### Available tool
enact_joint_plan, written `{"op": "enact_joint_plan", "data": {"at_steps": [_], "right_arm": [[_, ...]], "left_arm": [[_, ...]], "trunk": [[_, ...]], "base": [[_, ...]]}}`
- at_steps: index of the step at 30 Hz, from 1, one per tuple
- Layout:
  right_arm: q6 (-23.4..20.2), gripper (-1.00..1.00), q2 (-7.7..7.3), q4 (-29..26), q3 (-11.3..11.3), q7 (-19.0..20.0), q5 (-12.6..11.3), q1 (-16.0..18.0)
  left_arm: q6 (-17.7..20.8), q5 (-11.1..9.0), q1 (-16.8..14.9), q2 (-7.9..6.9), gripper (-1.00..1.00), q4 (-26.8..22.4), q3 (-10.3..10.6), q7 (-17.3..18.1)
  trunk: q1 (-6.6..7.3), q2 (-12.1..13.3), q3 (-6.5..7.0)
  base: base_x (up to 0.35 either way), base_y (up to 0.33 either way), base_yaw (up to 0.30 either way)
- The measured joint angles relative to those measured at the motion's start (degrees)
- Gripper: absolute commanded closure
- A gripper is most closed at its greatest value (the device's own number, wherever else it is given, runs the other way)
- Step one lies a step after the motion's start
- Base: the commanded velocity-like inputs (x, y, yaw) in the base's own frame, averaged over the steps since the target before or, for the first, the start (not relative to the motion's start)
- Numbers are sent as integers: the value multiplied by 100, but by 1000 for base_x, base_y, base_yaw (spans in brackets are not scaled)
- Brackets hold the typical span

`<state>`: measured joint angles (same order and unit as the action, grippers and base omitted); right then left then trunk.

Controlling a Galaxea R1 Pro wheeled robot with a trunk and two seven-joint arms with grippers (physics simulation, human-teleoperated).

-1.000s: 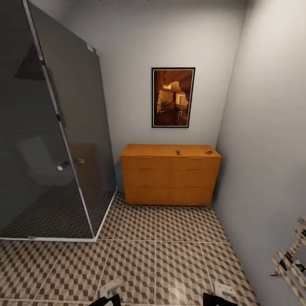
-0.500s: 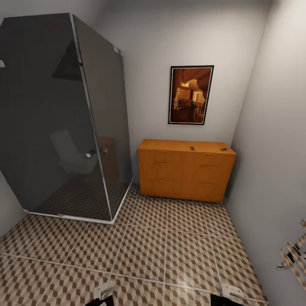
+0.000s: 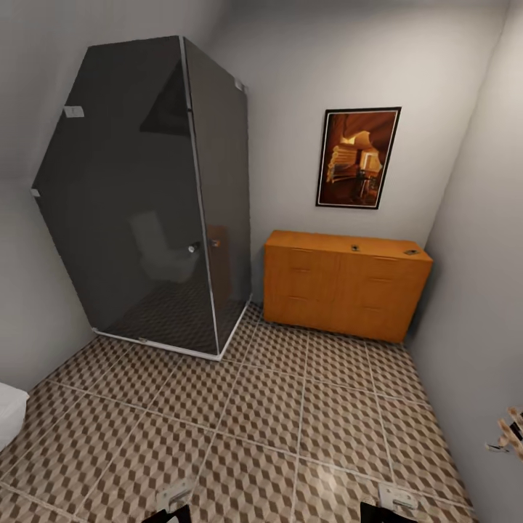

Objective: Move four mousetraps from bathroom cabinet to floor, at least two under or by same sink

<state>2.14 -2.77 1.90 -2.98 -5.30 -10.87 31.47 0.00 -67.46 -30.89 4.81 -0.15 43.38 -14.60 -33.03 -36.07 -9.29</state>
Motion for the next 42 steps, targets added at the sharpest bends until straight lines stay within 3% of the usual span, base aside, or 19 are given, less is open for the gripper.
{"op": "enact_joint_plan", "data": {"at_steps": [13, 42], "right_arm": [[20, 100, -15, 5, 0, 60, 5, 0], [0, 100, 16, 6, 1, 9, 4, 0]], "left_arm": [[-232, -55, -1, -52, 100, 0, 1, -1], [-328, -61, 17, -20, 100, 0, 0, -18]], "trunk": [[2, 0, -36], [2, -1, -119]], "base": [[-28, 7, 137], [8, -15, 266]]}}
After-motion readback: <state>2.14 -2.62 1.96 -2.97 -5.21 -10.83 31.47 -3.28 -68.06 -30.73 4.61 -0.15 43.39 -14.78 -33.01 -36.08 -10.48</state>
